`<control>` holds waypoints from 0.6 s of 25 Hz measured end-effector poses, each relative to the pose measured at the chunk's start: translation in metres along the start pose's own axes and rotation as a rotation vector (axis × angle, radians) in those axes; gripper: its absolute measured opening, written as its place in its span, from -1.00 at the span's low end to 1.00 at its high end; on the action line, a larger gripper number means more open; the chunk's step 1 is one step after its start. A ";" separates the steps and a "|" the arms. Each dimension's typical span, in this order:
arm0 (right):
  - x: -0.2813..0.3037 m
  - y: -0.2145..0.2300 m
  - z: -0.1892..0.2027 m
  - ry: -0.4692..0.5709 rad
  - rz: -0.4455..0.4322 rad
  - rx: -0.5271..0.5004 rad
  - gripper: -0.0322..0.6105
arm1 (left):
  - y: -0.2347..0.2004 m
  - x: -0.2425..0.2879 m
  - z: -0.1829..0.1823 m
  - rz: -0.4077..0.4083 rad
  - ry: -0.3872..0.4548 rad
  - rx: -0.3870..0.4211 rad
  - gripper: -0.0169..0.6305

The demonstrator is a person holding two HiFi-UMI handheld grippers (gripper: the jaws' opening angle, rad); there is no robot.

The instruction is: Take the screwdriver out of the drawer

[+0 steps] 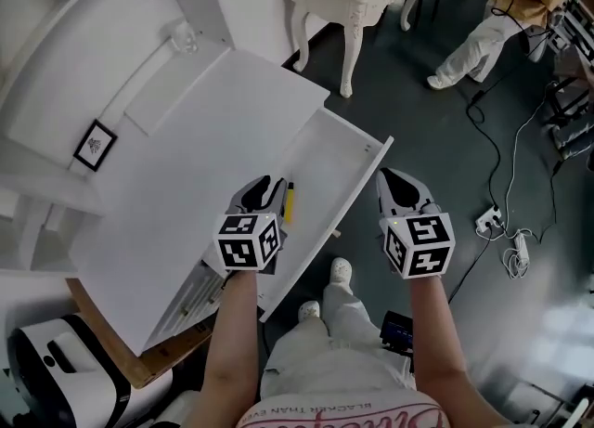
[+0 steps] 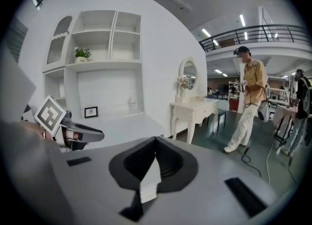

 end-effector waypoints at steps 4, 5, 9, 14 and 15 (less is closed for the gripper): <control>0.013 0.009 0.025 -0.059 -0.009 0.045 -0.88 | -0.004 0.017 0.027 -0.010 -0.066 -0.051 -0.57; 0.016 0.011 0.031 -0.074 -0.011 0.052 -0.88 | -0.005 0.021 0.032 -0.013 -0.082 -0.061 -0.57; 0.024 0.015 0.052 -0.128 -0.029 0.070 -0.88 | -0.009 0.037 0.059 -0.031 -0.157 -0.082 -0.57; 0.034 0.022 0.067 -0.170 -0.050 0.085 -0.88 | -0.014 0.056 0.087 -0.027 -0.244 -0.096 -0.57; 0.036 0.023 0.070 -0.177 -0.054 0.089 -0.88 | -0.016 0.060 0.092 -0.026 -0.261 -0.096 -0.57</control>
Point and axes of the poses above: the fingertips, and each gripper's own axes: x forward along the fingers, y to its right, z out of its underside, the point moved 3 cm from there along -x, backward along the fingers
